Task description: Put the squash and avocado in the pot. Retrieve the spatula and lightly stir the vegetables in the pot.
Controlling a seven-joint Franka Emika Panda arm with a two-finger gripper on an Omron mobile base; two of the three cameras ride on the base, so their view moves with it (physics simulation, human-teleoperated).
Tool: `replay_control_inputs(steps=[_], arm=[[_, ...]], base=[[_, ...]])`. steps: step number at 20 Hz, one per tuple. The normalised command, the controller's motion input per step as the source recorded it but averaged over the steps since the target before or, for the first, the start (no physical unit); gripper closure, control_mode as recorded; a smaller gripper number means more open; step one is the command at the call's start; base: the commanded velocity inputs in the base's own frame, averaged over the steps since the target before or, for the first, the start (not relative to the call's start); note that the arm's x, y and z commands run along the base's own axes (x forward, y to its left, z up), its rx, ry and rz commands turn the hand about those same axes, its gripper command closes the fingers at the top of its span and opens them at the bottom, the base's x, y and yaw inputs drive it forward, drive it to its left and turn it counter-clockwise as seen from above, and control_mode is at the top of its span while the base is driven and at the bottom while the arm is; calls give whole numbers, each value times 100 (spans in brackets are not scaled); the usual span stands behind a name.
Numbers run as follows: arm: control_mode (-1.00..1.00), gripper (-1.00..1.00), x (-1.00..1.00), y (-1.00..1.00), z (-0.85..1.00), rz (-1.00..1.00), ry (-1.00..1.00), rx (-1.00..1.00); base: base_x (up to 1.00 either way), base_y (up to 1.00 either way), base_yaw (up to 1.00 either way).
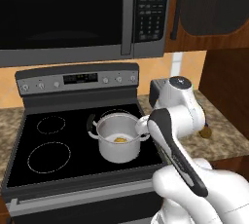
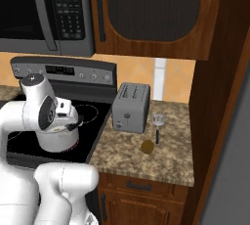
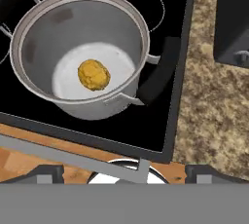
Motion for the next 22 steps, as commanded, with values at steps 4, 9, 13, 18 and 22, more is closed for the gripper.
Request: replay_control_inputs(steps=[4,9,13,18,22], arm=[[-100,-100,-4,-100,0,-29,0,3],[-100,-100,6,-100,-1,-27,1,4],[-100,-100,62,-100,-18,-19,12,5],[-100,-100,61,-100,-41,-11,4,9],[-100,-100,41,-100,-53,-5,0,2]], base=[[0,0,0],[0,0,0],[0,0,0],[0,0,0],[0,0,0]])
